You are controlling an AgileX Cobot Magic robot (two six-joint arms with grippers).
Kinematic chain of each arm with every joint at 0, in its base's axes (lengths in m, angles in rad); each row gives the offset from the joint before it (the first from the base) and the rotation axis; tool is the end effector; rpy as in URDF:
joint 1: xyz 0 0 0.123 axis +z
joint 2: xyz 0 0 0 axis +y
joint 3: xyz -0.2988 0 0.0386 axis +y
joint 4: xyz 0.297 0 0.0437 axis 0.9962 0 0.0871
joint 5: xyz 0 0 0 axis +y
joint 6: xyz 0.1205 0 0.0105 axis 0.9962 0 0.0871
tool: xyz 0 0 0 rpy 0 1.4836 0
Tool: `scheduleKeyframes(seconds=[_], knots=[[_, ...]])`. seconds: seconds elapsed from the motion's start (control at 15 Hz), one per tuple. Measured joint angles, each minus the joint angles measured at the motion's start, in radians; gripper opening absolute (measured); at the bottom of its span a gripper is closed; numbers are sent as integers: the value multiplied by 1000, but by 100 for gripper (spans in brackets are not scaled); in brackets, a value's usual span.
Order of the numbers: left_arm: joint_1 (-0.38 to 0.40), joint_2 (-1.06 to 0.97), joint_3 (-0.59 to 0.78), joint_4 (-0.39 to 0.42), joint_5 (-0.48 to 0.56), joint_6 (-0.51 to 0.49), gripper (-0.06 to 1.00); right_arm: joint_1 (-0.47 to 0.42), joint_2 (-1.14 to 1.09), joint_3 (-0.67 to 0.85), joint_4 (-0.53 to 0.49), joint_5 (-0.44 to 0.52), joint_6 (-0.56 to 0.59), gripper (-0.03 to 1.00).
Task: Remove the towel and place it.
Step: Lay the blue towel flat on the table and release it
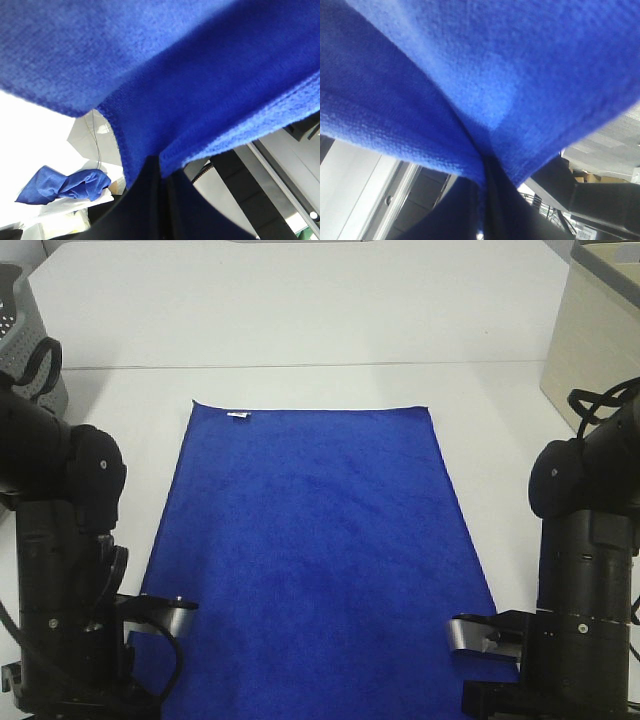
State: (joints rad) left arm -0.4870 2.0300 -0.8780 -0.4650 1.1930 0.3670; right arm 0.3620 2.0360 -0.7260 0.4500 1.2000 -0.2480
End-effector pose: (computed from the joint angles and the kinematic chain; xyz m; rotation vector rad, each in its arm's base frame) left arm 0.2075 -0.1669 0.0325 -0.6279 -2.3375 0.3989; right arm 0.1761 0.1191 0.0212 0.2879 -2.2516 -0.3341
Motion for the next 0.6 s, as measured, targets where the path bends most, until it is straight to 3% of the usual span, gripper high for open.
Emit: scheduleKeyframes(seconds=[0.33,0.6], knots=[[0,1,-10,14,3,-1,1,-4,0,0,5,0,0,6],[0,-15,-10,44,8,-27,20,-4,0,0,-13,1,0,22]])
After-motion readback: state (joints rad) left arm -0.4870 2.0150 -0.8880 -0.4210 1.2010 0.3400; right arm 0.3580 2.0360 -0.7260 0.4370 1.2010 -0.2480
